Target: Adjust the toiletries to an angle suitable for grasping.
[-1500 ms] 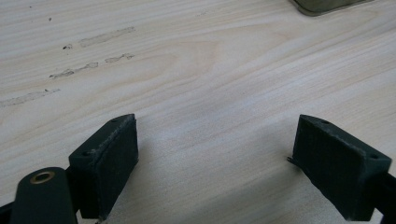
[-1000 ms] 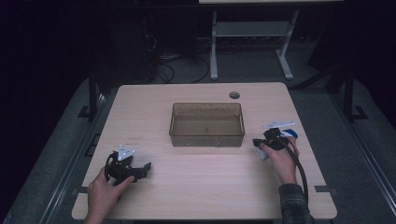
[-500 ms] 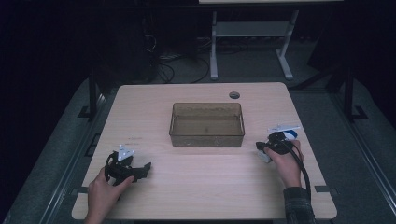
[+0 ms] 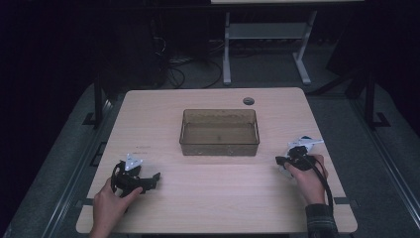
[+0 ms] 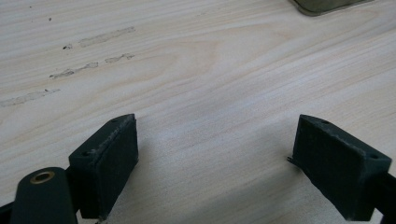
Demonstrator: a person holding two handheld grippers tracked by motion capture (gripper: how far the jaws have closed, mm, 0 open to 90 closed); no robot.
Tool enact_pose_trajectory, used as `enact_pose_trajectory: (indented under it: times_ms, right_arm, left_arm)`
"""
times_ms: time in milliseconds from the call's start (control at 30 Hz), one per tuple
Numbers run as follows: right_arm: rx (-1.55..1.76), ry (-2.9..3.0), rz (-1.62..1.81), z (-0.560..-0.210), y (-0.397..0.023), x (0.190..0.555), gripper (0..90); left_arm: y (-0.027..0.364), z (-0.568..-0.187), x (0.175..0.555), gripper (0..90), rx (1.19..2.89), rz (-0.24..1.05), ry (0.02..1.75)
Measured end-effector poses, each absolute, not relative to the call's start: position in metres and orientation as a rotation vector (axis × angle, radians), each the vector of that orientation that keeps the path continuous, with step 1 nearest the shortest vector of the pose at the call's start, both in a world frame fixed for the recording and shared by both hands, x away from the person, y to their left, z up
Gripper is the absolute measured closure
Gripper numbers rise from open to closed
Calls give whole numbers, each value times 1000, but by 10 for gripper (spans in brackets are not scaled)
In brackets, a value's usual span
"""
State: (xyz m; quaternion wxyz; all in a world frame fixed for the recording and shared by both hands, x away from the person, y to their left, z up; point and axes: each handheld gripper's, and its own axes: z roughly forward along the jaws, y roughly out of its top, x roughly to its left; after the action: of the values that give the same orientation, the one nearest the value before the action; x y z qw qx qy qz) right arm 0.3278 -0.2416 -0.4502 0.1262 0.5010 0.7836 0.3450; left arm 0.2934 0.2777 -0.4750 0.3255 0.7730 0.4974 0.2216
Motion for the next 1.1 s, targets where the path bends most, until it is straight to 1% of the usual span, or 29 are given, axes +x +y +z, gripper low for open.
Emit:
enact_pose_trajectory:
  times_ms: [1100]
  right_arm:
    - [1508,2226,957,-449,-275,289,900]
  left_arm:
    - [278,-475,293,131,2029,581,1303]
